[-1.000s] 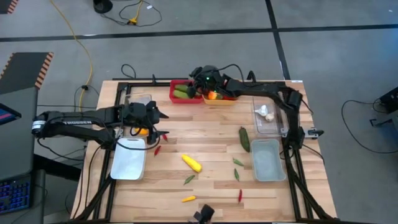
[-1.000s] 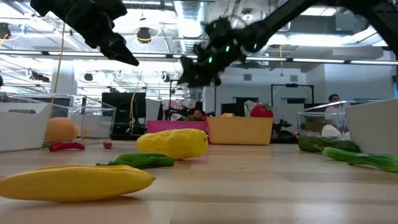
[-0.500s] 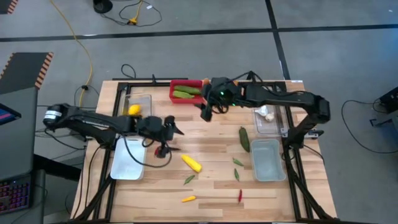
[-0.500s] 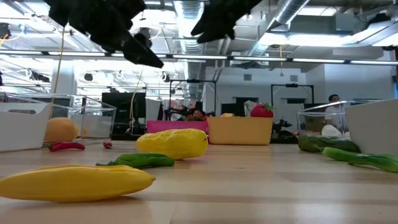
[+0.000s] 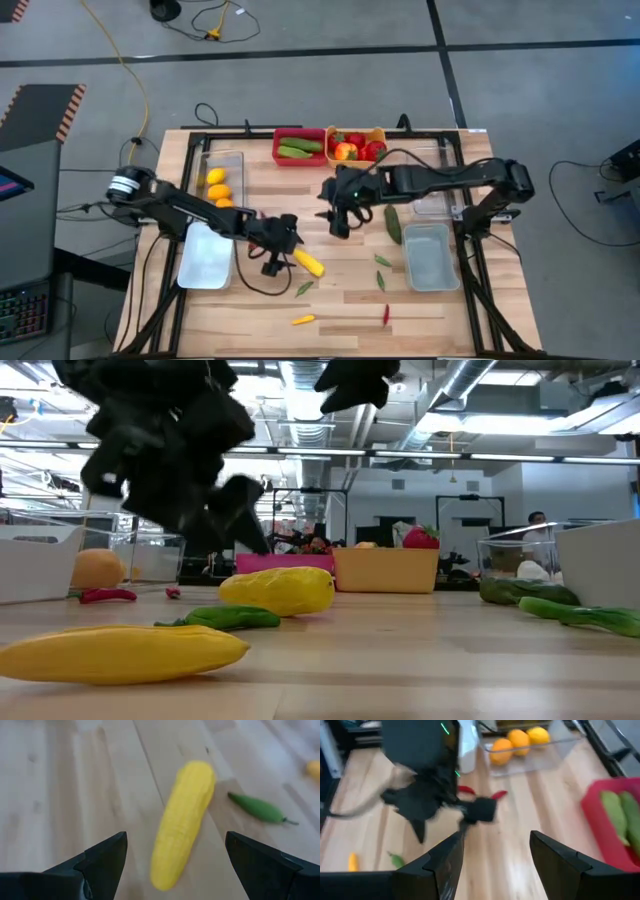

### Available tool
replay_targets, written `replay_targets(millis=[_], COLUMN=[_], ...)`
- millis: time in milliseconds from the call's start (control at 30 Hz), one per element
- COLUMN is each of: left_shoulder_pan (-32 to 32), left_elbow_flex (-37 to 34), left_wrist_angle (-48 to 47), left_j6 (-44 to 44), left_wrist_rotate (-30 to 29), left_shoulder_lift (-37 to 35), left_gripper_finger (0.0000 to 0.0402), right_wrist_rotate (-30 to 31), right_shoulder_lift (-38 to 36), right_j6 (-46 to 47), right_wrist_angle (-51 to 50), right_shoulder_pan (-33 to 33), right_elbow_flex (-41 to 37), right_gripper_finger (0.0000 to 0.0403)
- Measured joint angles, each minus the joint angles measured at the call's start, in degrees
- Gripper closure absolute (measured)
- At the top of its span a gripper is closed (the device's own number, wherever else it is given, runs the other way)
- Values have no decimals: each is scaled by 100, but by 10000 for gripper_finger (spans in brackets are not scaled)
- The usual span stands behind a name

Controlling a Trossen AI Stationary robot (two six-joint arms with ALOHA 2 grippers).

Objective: Sort produce into baskets
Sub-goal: Put the yellow corn into the white bin

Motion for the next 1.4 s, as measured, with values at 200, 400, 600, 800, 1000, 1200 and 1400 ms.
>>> replay_targets(millis=[200,400,600,800,1000,1200,1400], left_shoulder_pan=[-64,-64,-68,-66,-60,-62,-62], left_elbow_flex=[22,28,26,26,26,15,11], left_wrist_angle=[470,666,684,707,712,501,-180], left_j6=[-2,-30,-27,-178,-420,-451,-513], left_wrist_rotate=[-1,47,49,32,-2,22,29], left_shoulder_lift=[739,1093,1067,1067,1067,919,207], left_gripper_finger=[77,79,121,187,243,271,272], right_wrist_rotate=[1,18,29,31,251,975,993], right_shoulder_lift=[155,173,175,147,103,84,84], right_j6=[2,26,450,1005,1399,1640,1656], right_wrist_angle=[21,-9,-54,-582,-1495,-2063,-2316], right_shoulder_pan=[353,550,666,717,694,691,694], right_elbow_flex=[4,2,2,2,4,4,2], right_gripper_finger=[148,148,148,148,147,147,147])
